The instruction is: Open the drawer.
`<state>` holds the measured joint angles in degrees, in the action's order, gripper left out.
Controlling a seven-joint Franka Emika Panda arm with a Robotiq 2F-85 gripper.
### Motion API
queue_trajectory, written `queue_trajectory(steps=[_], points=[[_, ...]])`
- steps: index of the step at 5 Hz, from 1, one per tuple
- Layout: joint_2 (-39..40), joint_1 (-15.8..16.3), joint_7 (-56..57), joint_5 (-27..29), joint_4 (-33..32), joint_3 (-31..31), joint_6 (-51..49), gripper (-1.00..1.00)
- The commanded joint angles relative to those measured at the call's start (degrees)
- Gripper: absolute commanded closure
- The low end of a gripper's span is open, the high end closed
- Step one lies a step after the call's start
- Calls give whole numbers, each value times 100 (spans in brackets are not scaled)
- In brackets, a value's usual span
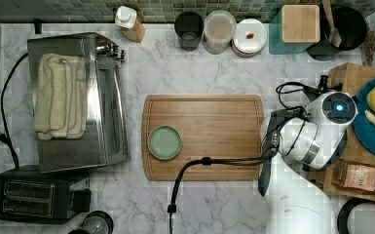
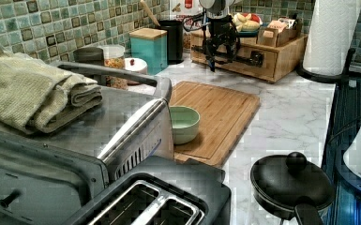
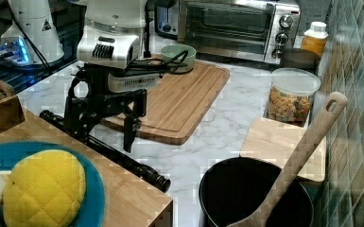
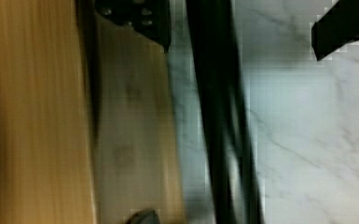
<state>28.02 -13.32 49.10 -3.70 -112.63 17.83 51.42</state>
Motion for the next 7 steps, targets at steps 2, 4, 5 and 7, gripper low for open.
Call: queue_trajectory(steps=[2,4,5,7], points=[[-21,321,-39,-75,99,-79,-312,-100],[-366,1005,-729,-212,139,-428,-717,-100],[-523,1304,-1231,8,54,-608,-808,-100],[-587,1584,-970,314,-363,-997,101,-100]])
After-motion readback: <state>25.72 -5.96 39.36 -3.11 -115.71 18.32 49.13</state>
